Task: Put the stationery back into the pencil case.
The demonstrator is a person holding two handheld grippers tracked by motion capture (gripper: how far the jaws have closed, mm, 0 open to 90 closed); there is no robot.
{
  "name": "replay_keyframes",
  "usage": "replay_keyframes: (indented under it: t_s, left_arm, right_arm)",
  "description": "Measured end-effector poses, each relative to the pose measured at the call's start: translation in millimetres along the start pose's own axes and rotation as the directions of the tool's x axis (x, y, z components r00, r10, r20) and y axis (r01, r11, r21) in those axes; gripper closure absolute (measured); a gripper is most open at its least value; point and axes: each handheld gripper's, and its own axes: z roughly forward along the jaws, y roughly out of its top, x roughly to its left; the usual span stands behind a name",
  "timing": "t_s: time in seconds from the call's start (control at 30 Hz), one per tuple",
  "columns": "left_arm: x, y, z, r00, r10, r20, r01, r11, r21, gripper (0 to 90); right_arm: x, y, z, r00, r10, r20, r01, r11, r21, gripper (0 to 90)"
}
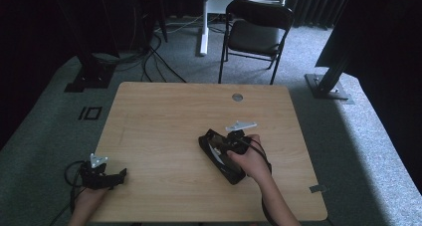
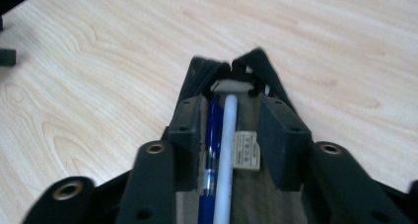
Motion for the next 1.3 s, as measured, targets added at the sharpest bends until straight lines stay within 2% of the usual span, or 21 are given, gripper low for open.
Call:
replay_keyframes:
  t_s: [0.07, 0.3, 0.5, 0.67, 0.87, 1.13, 1.3]
  left_arm:
    - [0.0, 0.0, 0.0, 1.0, 0.0, 0.0, 0.0, 1.0, 0.0, 0.4]
    - [0.0, 0.0, 0.0, 1.0, 0.0, 0.0, 0.0, 1.0, 0.0, 0.4]
    - [0.0, 0.0, 0.0, 1.0, 0.0, 0.0, 0.0, 1.0, 0.0, 0.4]
    - [0.0, 0.0, 0.0, 1.0, 0.0, 0.0, 0.0, 1.0, 0.0, 0.4]
    - [0.0, 0.0, 0.0, 1.0, 0.0, 0.0, 0.0, 1.0, 0.0, 0.4]
    - [0.0, 0.0, 0.0, 1.0, 0.0, 0.0, 0.0, 1.0, 0.0, 0.4]
    - [0.0, 0.0, -0.1, 1.0, 0.0, 0.0, 0.0, 1.0, 0.001, 0.4]
  right_arm:
    - [-0.3, 1.0, -0.8, 0.9999, -0.014, -0.002, 0.014, 1.0, -0.02, 56.7]
    - [-3.5, 1.7, -1.1, 0.9999, -0.002, 0.012, 0.003, 0.997, -0.083, 47.2]
    - [-7.9, 0.7, -0.7, 0.9996, 0.007, 0.026, -0.004, 0.994, -0.112, 39.1]
    - [-12.9, -0.4, -1.3, 0.9981, 0.047, 0.04, -0.04, 0.987, -0.155, 31.1]
    - [-22.1, -3.5, -5.2, 0.9946, 0.07, 0.076, -0.056, 0.983, -0.173, 28.8]
    - [-30.2, -7.4, -9.7, 0.9916, 0.089, 0.093, -0.071, 0.98, -0.188, 27.2]
    - [-35.6, -9.9, -13.3, 0.9881, 0.097, 0.12, -0.072, 0.978, -0.197, 24.7]
